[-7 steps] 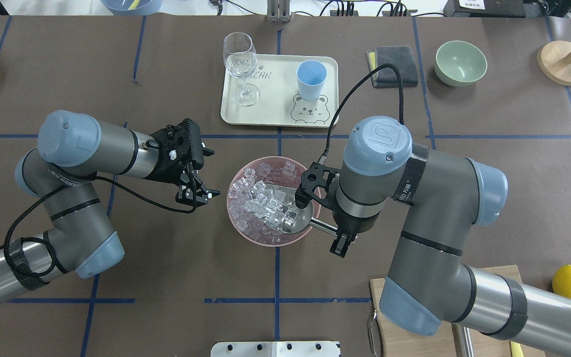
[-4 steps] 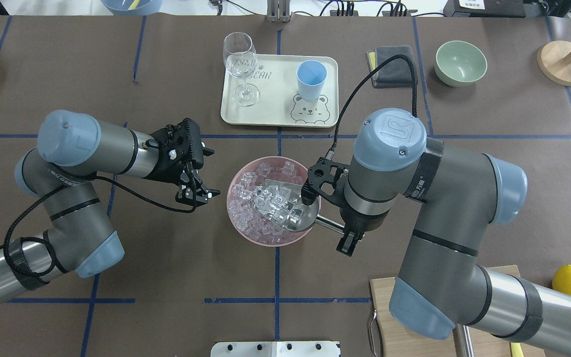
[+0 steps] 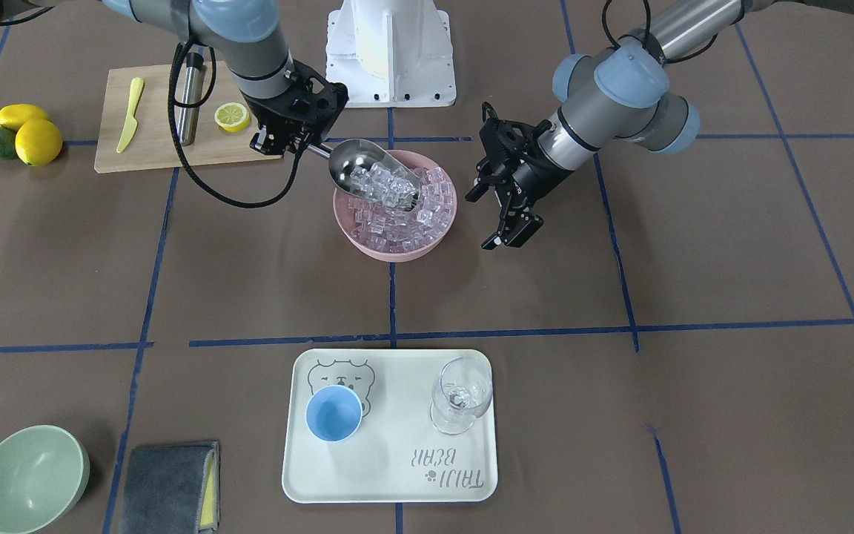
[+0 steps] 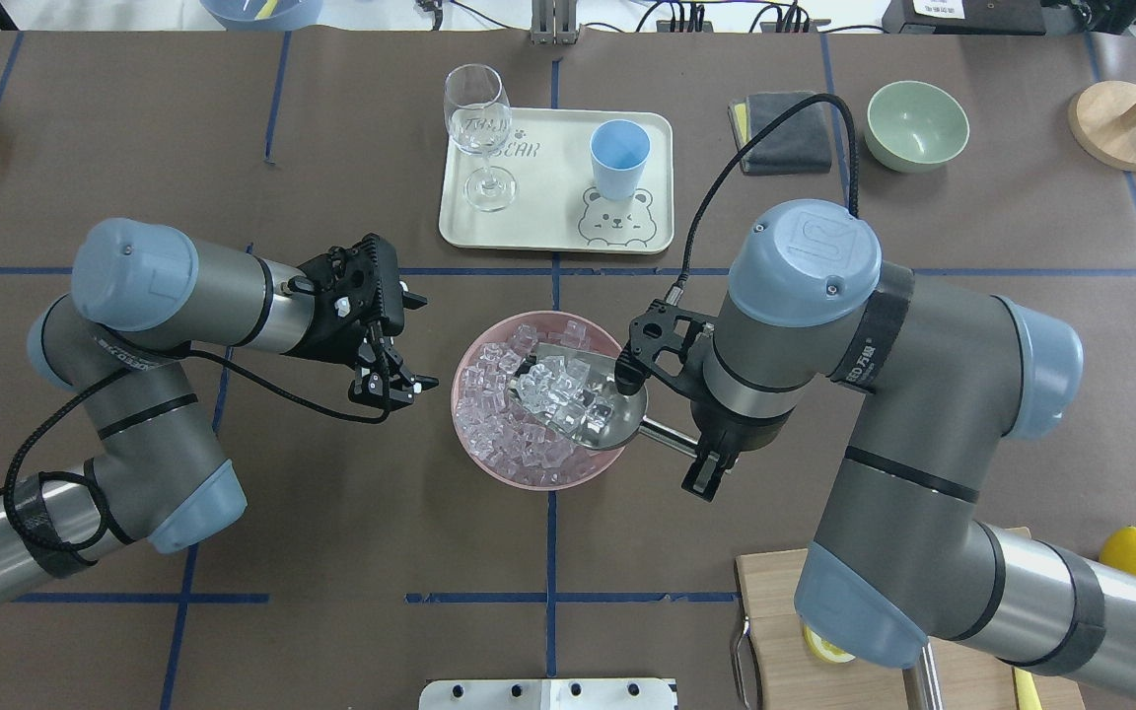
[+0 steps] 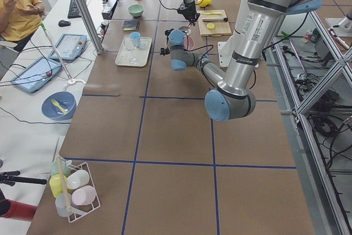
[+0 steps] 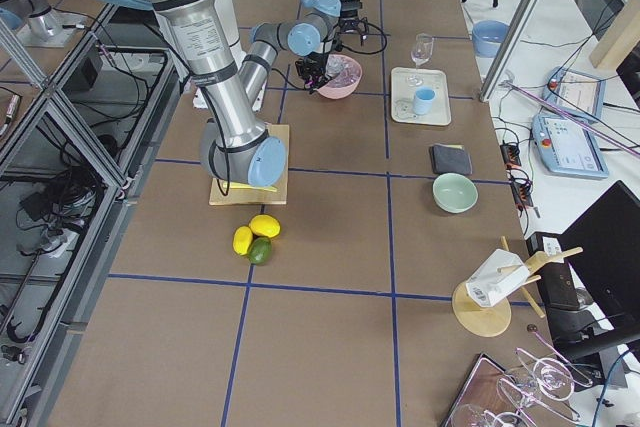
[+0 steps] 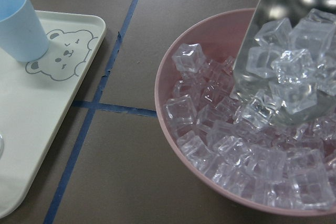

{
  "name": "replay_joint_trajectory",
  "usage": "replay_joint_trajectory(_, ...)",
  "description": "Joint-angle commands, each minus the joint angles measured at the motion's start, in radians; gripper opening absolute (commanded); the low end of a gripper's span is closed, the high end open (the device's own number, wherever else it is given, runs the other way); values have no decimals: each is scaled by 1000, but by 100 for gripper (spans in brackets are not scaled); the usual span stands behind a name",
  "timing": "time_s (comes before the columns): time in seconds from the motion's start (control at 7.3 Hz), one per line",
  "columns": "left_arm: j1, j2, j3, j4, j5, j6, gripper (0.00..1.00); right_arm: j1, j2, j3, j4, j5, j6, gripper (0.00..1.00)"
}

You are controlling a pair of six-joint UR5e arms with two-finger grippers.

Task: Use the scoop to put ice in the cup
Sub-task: 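Scoop ice cubes from the pink bowl with the right gripper's scoop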

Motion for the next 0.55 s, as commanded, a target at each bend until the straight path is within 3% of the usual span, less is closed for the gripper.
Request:
replay_joint_trajectory(0.0, 0, 0, 0, 0, 1, 0, 100, 23, -2, 4, 11, 32, 21, 0)
replay_joint_trajectory(0.41, -2, 2, 0, 0, -1, 0, 100, 66, -9, 4, 68, 80, 97, 0)
